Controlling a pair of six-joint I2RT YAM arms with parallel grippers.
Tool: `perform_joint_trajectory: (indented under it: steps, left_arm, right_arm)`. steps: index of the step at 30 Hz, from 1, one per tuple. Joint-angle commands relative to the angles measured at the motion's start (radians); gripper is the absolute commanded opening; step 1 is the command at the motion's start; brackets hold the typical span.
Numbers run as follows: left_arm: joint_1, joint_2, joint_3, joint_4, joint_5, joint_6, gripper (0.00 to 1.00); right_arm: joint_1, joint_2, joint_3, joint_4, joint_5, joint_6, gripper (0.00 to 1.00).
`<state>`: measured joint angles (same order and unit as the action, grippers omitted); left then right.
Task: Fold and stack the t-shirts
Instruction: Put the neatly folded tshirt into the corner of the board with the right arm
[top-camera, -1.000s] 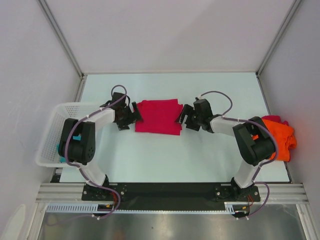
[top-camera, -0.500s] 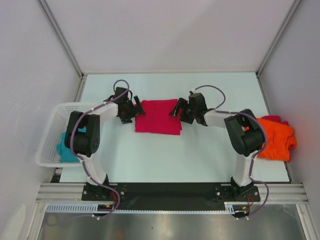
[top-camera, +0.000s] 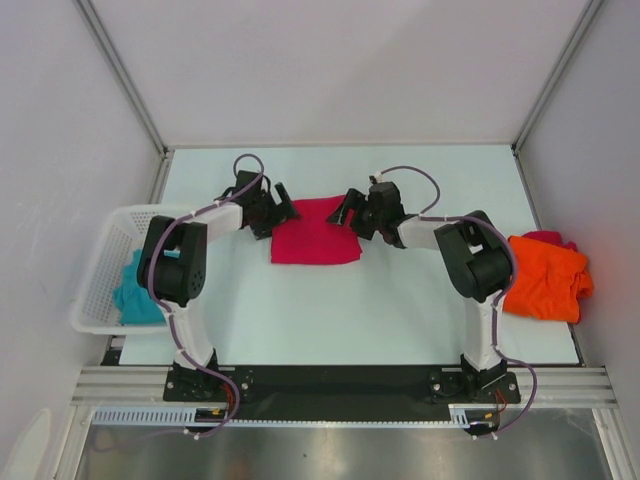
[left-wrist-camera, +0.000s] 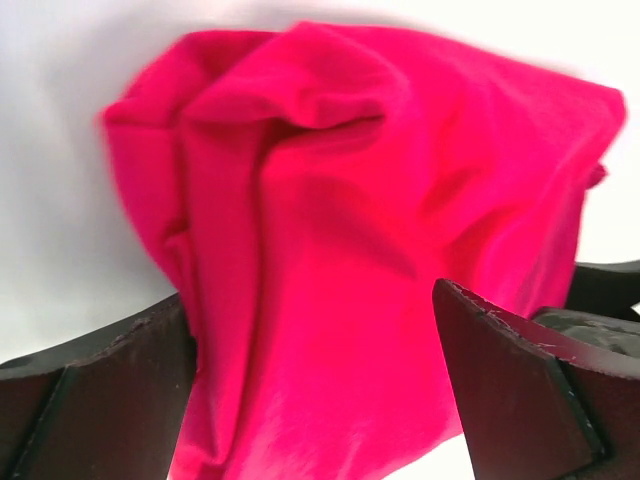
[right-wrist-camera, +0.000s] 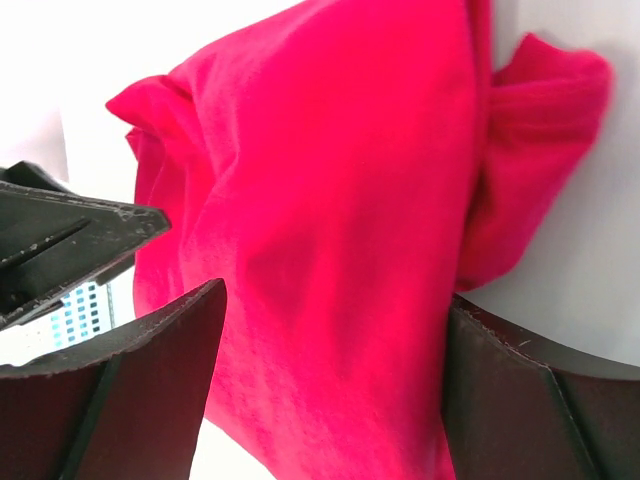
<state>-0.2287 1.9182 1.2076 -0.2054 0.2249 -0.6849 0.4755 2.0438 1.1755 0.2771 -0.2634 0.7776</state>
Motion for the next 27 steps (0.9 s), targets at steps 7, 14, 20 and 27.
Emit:
perform_joint_trajectory:
  steps: [7,14,20,27]
  left_arm:
    - [-0.087,0.096,-0.013,0.087,0.157,-0.067,0.85]
    - [-0.15,0.078,-0.083,0.231,0.303,-0.119,0.55]
    - [-0.268,0.103,-0.134,0.403,0.407,-0.232,0.38]
    - [-0.47,0.197,-0.08,0.613,0.467,-0.413,0.37]
  right_arm:
    - [0.022,0.059,-0.072,-0.078,-0.026,0.009,0.29]
    - [-0.029,-0.089,-0.148,-0.16,0.03,-0.017,0.0]
    - [-0.067,-0.282,-0.163,-0.36,0.148,-0.073,0.0]
    - [-0.123,-0.485,-0.197,-0.59,0.289,-0.098,0.0]
